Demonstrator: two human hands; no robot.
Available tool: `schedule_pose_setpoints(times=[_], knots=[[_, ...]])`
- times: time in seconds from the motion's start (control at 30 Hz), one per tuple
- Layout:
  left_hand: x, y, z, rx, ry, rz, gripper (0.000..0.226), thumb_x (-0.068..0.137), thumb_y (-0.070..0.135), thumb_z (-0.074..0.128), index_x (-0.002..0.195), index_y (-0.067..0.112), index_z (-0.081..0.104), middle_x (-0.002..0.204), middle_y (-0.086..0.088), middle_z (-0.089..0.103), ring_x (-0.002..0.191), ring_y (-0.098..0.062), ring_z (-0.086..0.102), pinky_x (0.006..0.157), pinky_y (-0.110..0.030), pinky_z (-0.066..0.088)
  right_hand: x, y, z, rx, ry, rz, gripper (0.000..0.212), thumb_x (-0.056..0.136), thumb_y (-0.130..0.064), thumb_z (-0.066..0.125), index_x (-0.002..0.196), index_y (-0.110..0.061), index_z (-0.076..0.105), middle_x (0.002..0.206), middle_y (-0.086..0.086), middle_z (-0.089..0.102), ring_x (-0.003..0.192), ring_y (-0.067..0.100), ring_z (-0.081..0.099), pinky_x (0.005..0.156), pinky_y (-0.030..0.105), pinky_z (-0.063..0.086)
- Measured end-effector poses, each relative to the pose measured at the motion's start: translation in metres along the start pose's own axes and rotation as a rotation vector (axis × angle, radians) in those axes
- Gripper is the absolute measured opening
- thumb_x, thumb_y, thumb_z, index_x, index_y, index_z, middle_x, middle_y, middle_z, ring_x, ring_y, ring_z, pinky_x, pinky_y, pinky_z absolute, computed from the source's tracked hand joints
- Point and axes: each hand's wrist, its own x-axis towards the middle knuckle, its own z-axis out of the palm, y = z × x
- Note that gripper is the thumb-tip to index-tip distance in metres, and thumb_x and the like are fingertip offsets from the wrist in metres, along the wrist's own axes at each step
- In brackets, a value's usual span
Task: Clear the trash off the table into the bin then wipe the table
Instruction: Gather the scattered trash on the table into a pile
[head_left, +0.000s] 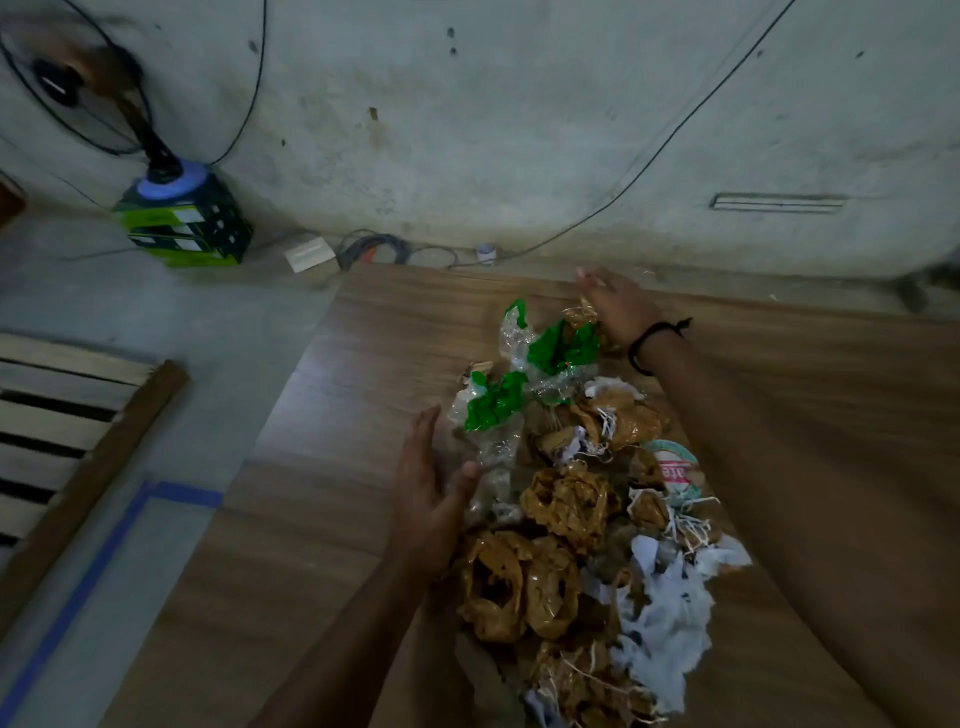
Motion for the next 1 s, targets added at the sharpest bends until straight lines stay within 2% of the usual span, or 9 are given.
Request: schedule_pose_setpoints(times=[0.1,0.3,0.43,0.53,0.63,0.7,0.8,0.93,1.0], knots=[[0.009,0.006,0.009,0.098,-0.03,-0.02,0.085,0.074,0.079,0.053,0.145,0.056,0.013,0.162,0.015,0.003,0.15,-0.014,0.007,0.114,-0.06,0.025,-0.008,-0.003,0.018,-0.114,-0.227,-0.001,0.07,0.089,-0.072,0.033,0.145,-0.032,0.038,0.154,0.012,0.034,0.139,0.033,0.035,0.111,0.048,0.027],[0.026,0.01,0.024,0.267,-0.052,-0.025,0.09,0.07,0.088,0.04,0.146,0.057,0.005,0.163,0.008,-0.009,0.15,-0.024,-0.003,0.111,-0.068,0.018,-0.04,0.016,0.029,-0.067,-0.384,-0.124,0.068,0.082,-0.073,0.039,0.138,-0.036,0.047,0.15,0.005,0.042,0.137,0.028,0.037,0.113,0.045,0.025],[0.029,0.009,0.037,0.235,-0.025,-0.006,0.088,0.074,0.082,0.037,0.15,0.046,0.012,0.163,0.006,-0.009,0.143,-0.008,-0.006,0.111,-0.047,0.016,-0.068,0.03,0.037,0.068,-0.43,-0.124,0.076,0.07,-0.084,0.048,0.135,-0.044,0.047,0.15,0.0,0.043,0.135,0.021,0.041,0.113,0.05,0.033],[0.034,0.01,0.048,0.21,0.016,0.017,0.083,0.078,0.079,0.035,0.15,0.044,0.014,0.163,0.003,-0.003,0.14,-0.004,0.0,0.109,-0.04,0.019,-0.081,0.042,0.049,0.165,-0.4,-0.129,0.058,0.081,-0.068,0.053,0.133,-0.042,0.051,0.148,-0.001,0.045,0.136,0.019,0.041,0.113,0.048,0.034],[0.038,0.005,0.06,0.203,0.07,0.041,0.075,0.083,0.077,0.032,0.149,0.045,0.015,0.161,0.0,0.008,0.146,-0.014,0.011,0.113,-0.049,0.028,-0.095,0.042,0.061,0.228,-0.353,-0.166,0.034,0.096,-0.042,0.048,0.126,-0.03,0.057,0.137,-0.004,0.053,0.13,0.015,0.046,0.109,0.034,0.036],[0.039,0.003,0.07,0.221,0.116,0.041,0.072,0.089,0.07,0.029,0.151,0.037,0.017,0.159,-0.002,0.016,0.145,-0.019,0.019,0.112,-0.055,0.03,-0.106,0.037,0.066,0.316,-0.374,-0.158,0.026,0.097,-0.038,0.044,0.118,-0.031,0.058,0.125,-0.009,0.058,0.119,0.005,0.053,0.1,0.021,0.04],[0.036,0.011,0.08,0.23,0.155,0.011,0.086,0.086,0.077,0.017,0.153,0.022,0.017,0.158,-0.005,0.019,0.141,-0.011,0.017,0.116,-0.048,0.024,-0.109,0.037,0.068,0.345,-0.387,-0.162,0.024,0.103,-0.028,0.037,0.117,-0.028,0.056,0.118,-0.013,0.058,0.105,-0.015,0.053,0.094,0.01,0.04],[0.037,0.007,0.071,0.142,0.106,-0.005,0.078,0.087,0.076,0.011,0.15,0.033,0.022,0.159,0.001,0.022,0.146,-0.02,0.019,0.116,-0.055,0.023,-0.104,0.036,0.051,0.318,-0.391,-0.144,0.048,0.093,-0.058,0.031,0.122,-0.033,0.06,0.135,-0.003,0.056,0.123,0.01,0.052,0.109,0.037,0.037],[0.037,0.004,0.06,0.028,0.058,-0.041,0.061,0.087,0.078,0.013,0.14,0.054,0.031,0.151,0.025,0.03,0.146,-0.022,0.023,0.113,-0.061,0.025,-0.101,0.034,0.035,0.317,-0.358,-0.105,0.059,0.088,-0.062,0.026,0.129,-0.032,0.057,0.145,0.004,0.049,0.132,0.021,0.045,0.11,0.045,0.033]])
